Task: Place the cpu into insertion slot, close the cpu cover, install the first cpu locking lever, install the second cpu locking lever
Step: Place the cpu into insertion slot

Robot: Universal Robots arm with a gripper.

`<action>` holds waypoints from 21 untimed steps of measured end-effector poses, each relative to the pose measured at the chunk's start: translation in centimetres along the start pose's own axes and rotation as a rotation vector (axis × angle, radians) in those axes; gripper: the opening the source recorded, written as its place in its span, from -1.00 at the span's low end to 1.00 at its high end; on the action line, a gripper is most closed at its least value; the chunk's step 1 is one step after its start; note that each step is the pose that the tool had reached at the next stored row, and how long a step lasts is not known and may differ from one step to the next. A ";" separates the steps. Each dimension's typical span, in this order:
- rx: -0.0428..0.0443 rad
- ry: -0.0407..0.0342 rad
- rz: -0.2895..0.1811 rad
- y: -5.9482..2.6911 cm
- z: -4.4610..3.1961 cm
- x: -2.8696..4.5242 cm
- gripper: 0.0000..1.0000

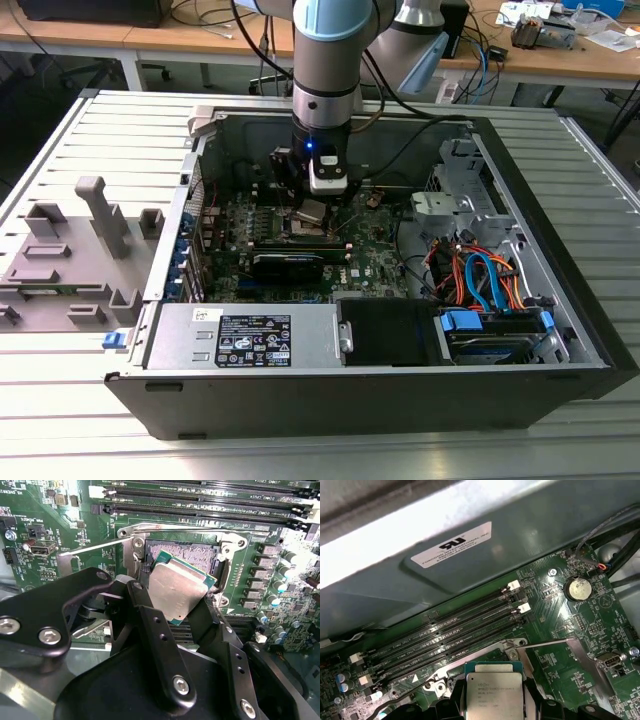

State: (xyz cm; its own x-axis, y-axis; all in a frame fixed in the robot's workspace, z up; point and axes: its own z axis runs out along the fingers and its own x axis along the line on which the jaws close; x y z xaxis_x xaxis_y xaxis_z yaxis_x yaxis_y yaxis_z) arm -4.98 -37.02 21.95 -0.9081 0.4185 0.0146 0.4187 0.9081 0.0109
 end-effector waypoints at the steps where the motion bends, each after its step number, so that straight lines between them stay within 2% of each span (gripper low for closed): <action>1: 0.0000 0.0000 0.002 0.00 0.00 0.00 0.10; 21: -0.0005 -0.0004 0.037 0.00 0.00 0.00 0.10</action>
State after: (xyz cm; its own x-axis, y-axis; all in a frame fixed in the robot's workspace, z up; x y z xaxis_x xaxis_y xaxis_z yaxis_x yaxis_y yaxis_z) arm -4.98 -37.02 21.95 -0.8922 0.4514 0.0146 0.4516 0.8922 0.0109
